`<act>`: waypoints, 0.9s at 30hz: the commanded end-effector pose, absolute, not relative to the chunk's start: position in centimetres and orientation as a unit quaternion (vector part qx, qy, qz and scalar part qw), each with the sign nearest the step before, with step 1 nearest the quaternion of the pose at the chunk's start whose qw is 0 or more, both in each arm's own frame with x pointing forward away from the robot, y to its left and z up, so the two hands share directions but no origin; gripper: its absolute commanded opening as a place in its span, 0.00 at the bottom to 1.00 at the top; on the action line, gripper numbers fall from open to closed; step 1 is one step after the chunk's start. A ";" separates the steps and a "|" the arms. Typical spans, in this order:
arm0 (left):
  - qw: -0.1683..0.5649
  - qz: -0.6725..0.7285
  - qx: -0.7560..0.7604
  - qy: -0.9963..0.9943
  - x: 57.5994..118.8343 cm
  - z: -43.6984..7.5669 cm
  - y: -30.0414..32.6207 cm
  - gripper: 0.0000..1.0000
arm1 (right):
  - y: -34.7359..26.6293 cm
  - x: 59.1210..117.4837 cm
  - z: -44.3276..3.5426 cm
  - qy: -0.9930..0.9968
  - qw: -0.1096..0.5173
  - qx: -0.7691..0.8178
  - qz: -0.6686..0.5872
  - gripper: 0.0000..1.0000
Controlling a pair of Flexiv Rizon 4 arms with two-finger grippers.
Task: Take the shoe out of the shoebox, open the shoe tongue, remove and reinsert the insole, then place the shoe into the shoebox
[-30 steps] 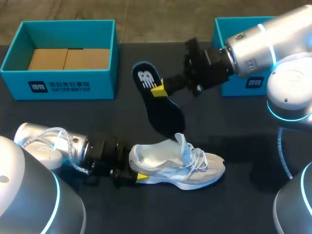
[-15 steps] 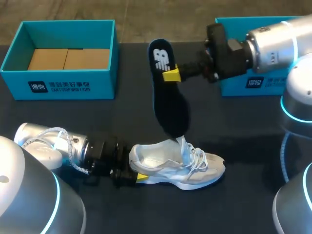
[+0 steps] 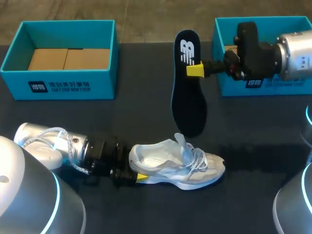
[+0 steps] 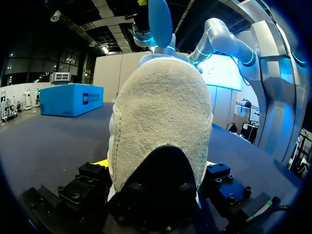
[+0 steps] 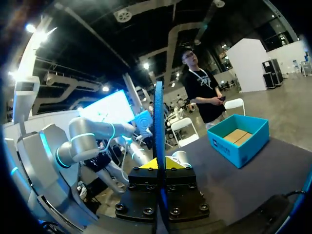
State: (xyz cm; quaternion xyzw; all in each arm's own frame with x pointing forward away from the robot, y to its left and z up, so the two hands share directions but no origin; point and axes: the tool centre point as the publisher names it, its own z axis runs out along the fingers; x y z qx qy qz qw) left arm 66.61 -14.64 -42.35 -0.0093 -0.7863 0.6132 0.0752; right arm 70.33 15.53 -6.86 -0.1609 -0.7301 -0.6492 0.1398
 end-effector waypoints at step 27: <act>0.075 0.613 -0.009 -0.787 66.7 -42.7 -14.6 0.00 | 10.2 64.6 -2.7 -0.694 0.078 -0.246 -0.673 0.00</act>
